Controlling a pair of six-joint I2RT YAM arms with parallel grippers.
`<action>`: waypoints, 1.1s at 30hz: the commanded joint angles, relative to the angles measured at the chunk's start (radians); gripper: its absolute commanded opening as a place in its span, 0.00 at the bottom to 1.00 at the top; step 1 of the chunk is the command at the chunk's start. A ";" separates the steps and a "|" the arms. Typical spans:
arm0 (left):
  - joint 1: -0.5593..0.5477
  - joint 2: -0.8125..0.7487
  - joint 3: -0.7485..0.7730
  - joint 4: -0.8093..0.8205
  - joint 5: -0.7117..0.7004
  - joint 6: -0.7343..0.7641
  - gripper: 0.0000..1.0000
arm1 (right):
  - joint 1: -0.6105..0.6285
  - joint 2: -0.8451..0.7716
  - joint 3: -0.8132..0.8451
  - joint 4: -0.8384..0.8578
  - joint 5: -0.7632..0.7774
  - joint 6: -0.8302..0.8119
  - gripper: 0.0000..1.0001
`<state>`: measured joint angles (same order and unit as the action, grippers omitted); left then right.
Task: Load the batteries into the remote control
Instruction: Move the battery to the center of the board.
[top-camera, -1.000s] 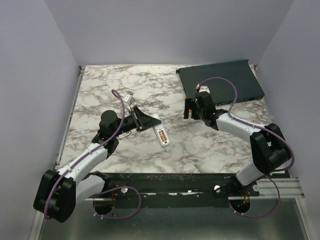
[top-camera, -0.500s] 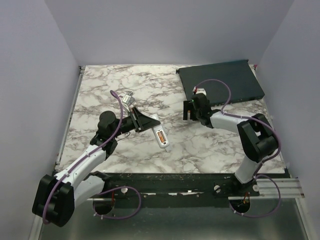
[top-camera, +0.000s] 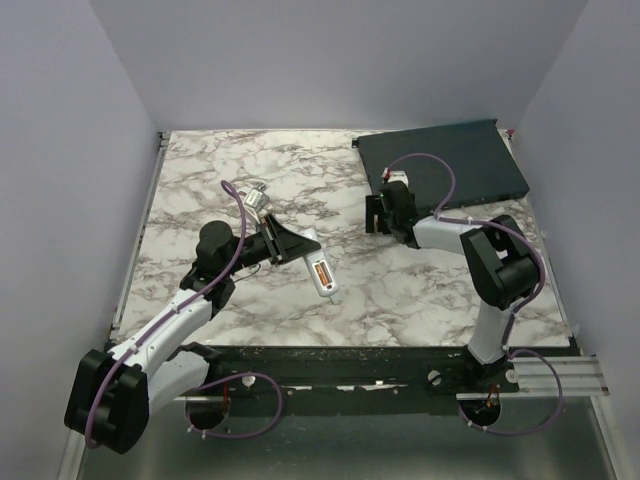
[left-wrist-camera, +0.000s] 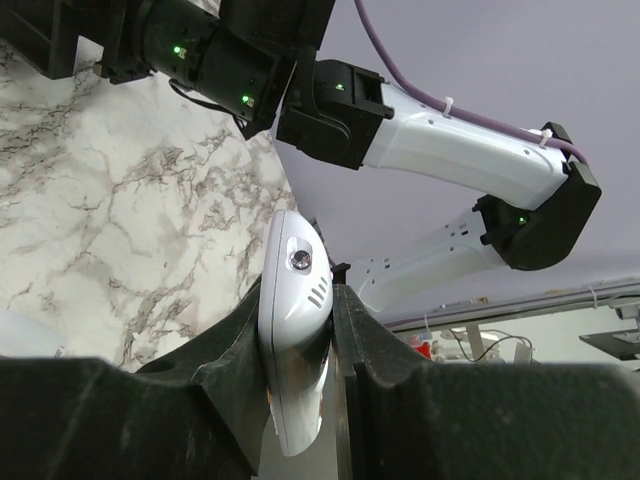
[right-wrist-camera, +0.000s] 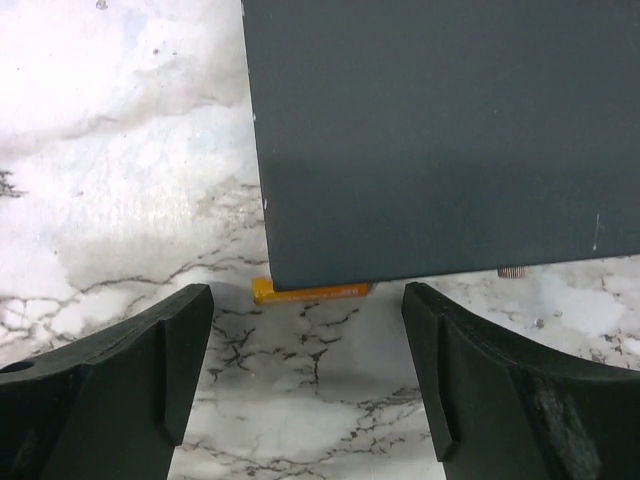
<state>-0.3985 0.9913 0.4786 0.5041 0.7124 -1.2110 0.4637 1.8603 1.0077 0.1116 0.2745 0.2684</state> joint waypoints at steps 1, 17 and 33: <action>0.006 -0.003 0.038 0.001 0.012 0.018 0.00 | -0.007 0.056 0.053 0.015 0.046 -0.013 0.83; 0.007 -0.007 0.031 -0.001 0.008 0.016 0.00 | -0.008 0.083 0.059 -0.019 0.039 0.010 0.62; 0.008 0.001 0.030 0.014 0.009 0.008 0.00 | -0.008 -0.021 -0.017 -0.045 -0.039 0.020 0.42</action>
<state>-0.3985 0.9913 0.4824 0.4835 0.7120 -1.2034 0.4564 1.8809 1.0348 0.0994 0.2928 0.2832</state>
